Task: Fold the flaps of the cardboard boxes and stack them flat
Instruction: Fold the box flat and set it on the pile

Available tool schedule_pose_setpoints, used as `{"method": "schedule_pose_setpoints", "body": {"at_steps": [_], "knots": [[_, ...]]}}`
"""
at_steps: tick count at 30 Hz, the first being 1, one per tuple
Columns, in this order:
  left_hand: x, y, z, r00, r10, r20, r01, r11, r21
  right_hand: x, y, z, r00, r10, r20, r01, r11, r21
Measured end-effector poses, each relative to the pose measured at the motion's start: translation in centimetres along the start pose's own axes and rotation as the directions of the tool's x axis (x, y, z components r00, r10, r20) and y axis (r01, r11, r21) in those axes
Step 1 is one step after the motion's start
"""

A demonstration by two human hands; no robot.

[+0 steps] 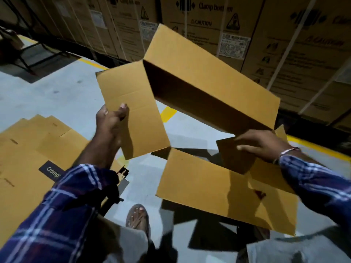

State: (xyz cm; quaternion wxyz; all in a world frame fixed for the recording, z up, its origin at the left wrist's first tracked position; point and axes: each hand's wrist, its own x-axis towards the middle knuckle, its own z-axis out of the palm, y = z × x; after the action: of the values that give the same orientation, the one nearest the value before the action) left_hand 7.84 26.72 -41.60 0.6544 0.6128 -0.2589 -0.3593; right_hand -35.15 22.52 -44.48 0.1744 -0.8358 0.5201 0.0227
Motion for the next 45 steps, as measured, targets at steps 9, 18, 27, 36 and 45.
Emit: {"method": "schedule_pose_setpoints", "body": {"at_steps": [9, 18, 27, 36, 45], "knots": [[-7.7, 0.2, 4.6, 0.967, -0.026, 0.253, 0.038, 0.998, -0.046, 0.3, -17.0, 0.2, 0.994, -0.072, -0.086, 0.109, 0.429, 0.897], [-6.3, -1.9, 1.9, 1.000, 0.004, 0.029, -0.003, 1.000, -0.030, -0.7, -16.0, -0.4, 0.927, -0.135, -0.349, 0.340, 0.693, 0.636], [-5.3, -1.9, -2.1, 0.847, -0.424, 0.321, 0.517, 0.799, -0.307, -2.0, -11.1, -3.8, 0.835, -0.232, -0.500, 0.494, 0.716, 0.493], [-6.1, 1.3, -2.4, 0.820, -0.307, 0.483, 0.528, 0.732, -0.431, -1.5, -8.1, -3.6, 0.749, -0.452, -0.485, 0.581, 0.799, 0.152], [-7.1, 0.3, -2.0, 0.642, -0.495, 0.586, 0.674, 0.728, -0.123, -0.8, -1.9, 0.0, 0.705, -0.403, -0.584, 0.389, 0.908, -0.156]]}}
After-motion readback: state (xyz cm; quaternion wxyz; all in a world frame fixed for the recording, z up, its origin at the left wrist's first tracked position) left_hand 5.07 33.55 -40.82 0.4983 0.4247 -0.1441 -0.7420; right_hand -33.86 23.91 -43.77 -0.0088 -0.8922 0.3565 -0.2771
